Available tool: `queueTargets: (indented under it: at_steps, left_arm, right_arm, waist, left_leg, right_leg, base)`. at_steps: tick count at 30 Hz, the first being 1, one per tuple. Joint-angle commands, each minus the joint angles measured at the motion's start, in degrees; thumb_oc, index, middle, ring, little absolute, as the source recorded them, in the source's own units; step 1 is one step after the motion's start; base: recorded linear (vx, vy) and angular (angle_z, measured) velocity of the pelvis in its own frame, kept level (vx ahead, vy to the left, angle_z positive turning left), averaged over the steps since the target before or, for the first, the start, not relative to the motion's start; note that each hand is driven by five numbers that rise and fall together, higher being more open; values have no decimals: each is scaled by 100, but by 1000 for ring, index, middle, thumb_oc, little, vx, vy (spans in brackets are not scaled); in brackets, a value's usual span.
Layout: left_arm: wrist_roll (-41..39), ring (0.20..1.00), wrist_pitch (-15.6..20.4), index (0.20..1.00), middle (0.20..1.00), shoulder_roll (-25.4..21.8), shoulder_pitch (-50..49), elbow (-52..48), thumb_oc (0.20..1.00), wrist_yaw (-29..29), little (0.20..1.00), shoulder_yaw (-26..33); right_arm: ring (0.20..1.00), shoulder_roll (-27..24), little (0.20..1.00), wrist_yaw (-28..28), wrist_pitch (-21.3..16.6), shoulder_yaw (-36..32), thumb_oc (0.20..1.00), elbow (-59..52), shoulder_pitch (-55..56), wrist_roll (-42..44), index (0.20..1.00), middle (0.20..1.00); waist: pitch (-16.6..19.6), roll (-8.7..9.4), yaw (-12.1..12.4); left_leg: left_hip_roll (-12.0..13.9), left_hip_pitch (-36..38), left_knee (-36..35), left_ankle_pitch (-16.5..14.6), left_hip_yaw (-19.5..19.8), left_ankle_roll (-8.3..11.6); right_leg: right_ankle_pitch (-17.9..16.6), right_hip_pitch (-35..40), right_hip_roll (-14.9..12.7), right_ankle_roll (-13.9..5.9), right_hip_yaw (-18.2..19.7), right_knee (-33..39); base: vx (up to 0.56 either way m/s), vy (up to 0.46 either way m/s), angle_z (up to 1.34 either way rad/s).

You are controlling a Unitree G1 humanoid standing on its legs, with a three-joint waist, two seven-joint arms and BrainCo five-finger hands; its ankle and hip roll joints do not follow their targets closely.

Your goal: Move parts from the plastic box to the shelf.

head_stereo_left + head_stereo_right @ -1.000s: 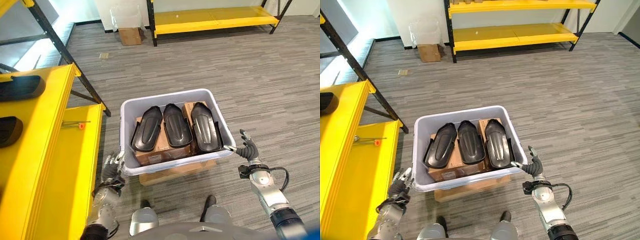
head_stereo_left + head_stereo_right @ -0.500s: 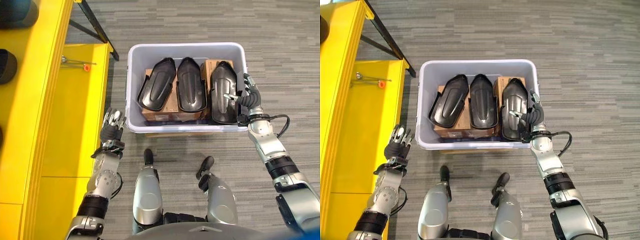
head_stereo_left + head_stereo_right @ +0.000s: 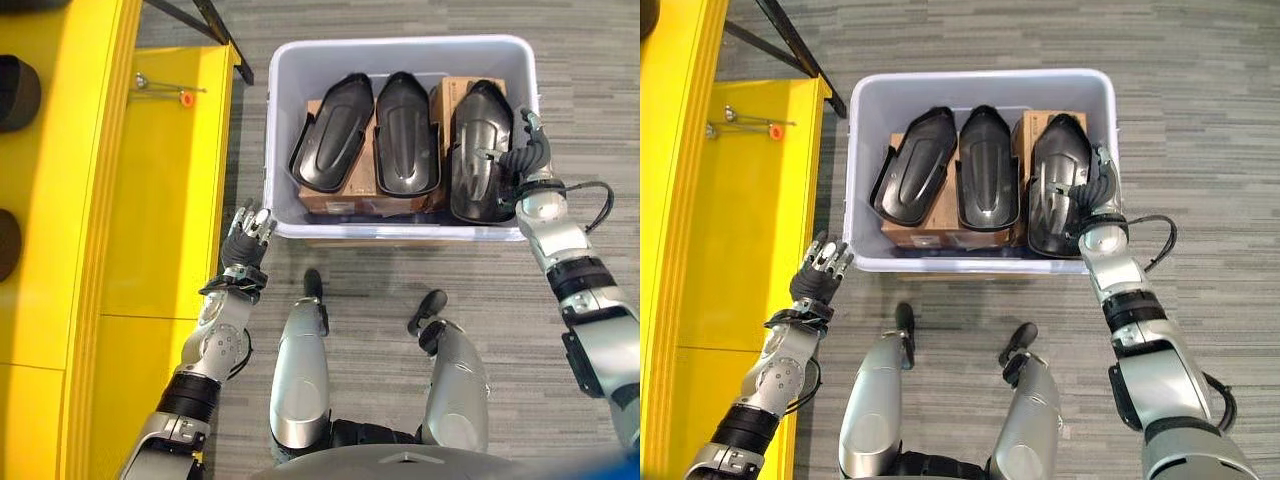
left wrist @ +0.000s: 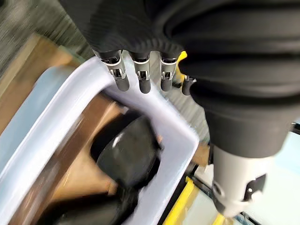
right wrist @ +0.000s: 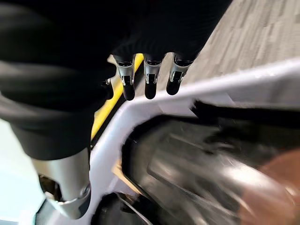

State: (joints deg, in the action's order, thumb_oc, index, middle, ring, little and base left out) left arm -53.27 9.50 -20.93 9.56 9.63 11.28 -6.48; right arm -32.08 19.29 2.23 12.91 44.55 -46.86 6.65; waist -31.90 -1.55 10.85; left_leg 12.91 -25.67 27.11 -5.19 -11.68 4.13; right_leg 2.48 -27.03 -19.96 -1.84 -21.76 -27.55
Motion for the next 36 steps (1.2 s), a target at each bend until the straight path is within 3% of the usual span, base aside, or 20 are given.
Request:
queueTargets:
  at_steps: [1, 11, 13, 15, 18, 22, 28, 32, 36]
  left_arm:
    - [634, 1000, 559, 1000, 1000, -146, -154, -546, 1000, 570, 1000, 154]
    - [750, 1000, 294, 1000, 1000, -197, -141, -509, 1000, 476, 1000, 154]
    - [644, 1000, 272, 1000, 1000, -181, -171, -462, 1000, 394, 1000, 130]
    - [576, 1000, 333, 1000, 1000, -165, -188, -442, 1000, 333, 1000, 103]
    - [673, 1000, 325, 1000, 1000, -180, -179, -431, 1000, 362, 1000, 80]
    - [574, 1000, 242, 1000, 1000, -181, -179, -412, 1000, 251, 1000, 17]
    - [631, 1000, 194, 1000, 1000, -194, -298, -461, 1000, 442, 1000, -36]
    - [604, 1000, 223, 1000, 1000, -181, -485, -530, 1000, 339, 1000, -106]
    - [645, 1000, 126, 1000, 1000, -185, -548, -542, 1000, 128, 1000, -200]
  right_arm:
    - [1000, -99, 1000, 170, 17, 209, 1000, 56, -151, 201, 1000, 1000]
    - [1000, -17, 1000, -261, 370, 430, 1000, 686, -552, 606, 1000, 1000]
    - [1000, 11, 1000, -312, 577, 469, 1000, 800, -597, 850, 1000, 1000]
    - [1000, 55, 1000, -518, 1027, 523, 1000, 1009, -682, 876, 1000, 1000]
    - [1000, 100, 1000, -765, 1198, 606, 1000, 1188, -686, 982, 1000, 1000]
    - [1000, 241, 1000, -1159, 883, 667, 1000, 1476, -758, 1591, 1000, 1000]
    - [1000, 402, 1000, -906, 296, 723, 1000, 1199, -1062, 1347, 1000, 1000]
    - [1000, 395, 1000, -928, 240, 794, 1000, 715, -1085, 1205, 1000, 1000]
    - [1000, 507, 1000, -368, 379, 804, 1000, 400, -1032, 816, 1000, 1000]
  waist:
    - [210, -143, 149]
    - [210, -306, 225]
    - [210, -333, 245]
    - [210, -363, 278]
    - [210, -386, 307]
    - [210, -433, 383]
    - [210, -482, 466]
    - [210, -490, 468]
    - [210, -521, 444]
  left_leg:
    - [-248, -44, -271, 85, 102, -52]
    - [-318, -596, -16, 24, 145, -129]
    - [-335, -665, -6, 22, 154, -132]
    - [-354, -735, -11, 27, 163, -137]
    - [-371, -793, -25, 47, 174, -145]
    - [-381, -856, -45, 91, 195, -147]
    - [-396, -823, -71, 137, 188, -118]
    - [-363, -767, -96, 176, 157, -101]
    - [-337, -660, -101, 173, 114, -107]
  right_leg:
    - [688, 145, -208, -353, -138, -868]
    - [776, -495, -316, -291, -34, -1323]
    - [776, -571, -323, -291, -36, -1347]
    - [769, -644, -329, -289, -44, -1357]
    - [761, -704, -333, -285, -57, -1384]
    - [738, -747, -350, -294, -110, -1406]
    - [755, -709, -337, -299, -171, -1444]
    - [751, -663, -331, -300, -190, -1446]
    - [760, -578, -349, -301, -174, -1449]
  base:
    - [0, 0, 0]
    - [9, 23, 3]
    - [2, 26, -4]
    - [-13, 19, -3]
    - [0, 0, 0]
    - [0, -12, 3]
    - [0, 0, 0]
    - [11, 3, 3]
    - [21, 25, 1]
